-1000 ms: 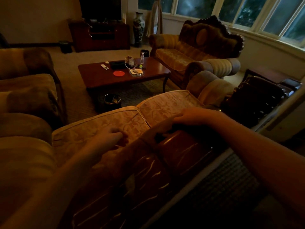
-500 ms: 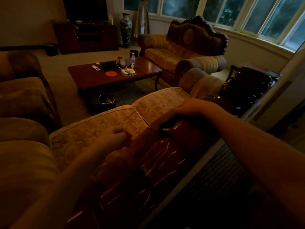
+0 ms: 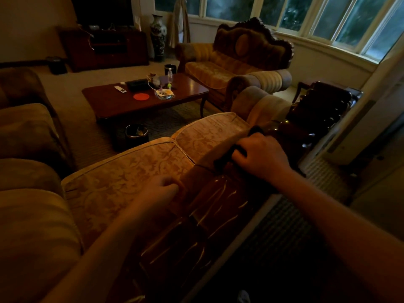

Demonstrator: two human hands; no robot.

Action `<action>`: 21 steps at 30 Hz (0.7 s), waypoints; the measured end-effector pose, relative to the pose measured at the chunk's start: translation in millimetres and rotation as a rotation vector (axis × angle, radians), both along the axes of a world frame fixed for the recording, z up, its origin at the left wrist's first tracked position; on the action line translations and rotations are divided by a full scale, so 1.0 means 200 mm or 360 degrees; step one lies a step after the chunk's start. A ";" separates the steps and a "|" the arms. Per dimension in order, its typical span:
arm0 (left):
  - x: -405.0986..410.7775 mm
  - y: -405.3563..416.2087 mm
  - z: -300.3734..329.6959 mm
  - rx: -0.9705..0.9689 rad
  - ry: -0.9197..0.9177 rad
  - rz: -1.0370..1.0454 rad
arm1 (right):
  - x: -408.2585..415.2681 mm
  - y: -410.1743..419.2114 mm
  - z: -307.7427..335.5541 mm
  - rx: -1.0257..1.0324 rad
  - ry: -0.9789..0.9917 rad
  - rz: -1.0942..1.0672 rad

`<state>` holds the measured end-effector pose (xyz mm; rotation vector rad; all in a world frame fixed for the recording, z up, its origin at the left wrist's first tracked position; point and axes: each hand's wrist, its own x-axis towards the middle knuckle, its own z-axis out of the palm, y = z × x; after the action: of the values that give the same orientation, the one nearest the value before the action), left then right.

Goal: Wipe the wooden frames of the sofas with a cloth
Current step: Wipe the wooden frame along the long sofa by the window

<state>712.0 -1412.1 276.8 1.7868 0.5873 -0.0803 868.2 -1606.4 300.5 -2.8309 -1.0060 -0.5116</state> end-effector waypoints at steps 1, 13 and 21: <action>0.01 -0.02 -0.01 -0.0024 0.0004 -0.0020 | -0.13 -0.02 -0.07 0.0066 -0.0076 0.0058; 0.27 -0.23 0.05 0.0144 -0.0283 -0.0142 | 0.20 -0.25 -0.04 0.0436 0.0086 -0.0296; 0.51 -0.46 0.03 0.0179 -0.0796 -0.0022 | -0.22 -0.17 -0.36 0.0746 -0.0454 0.0295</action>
<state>814.0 -1504.3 282.0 1.8280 0.2213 0.3874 824.9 -1640.9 227.7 -2.2708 -1.0148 -1.0000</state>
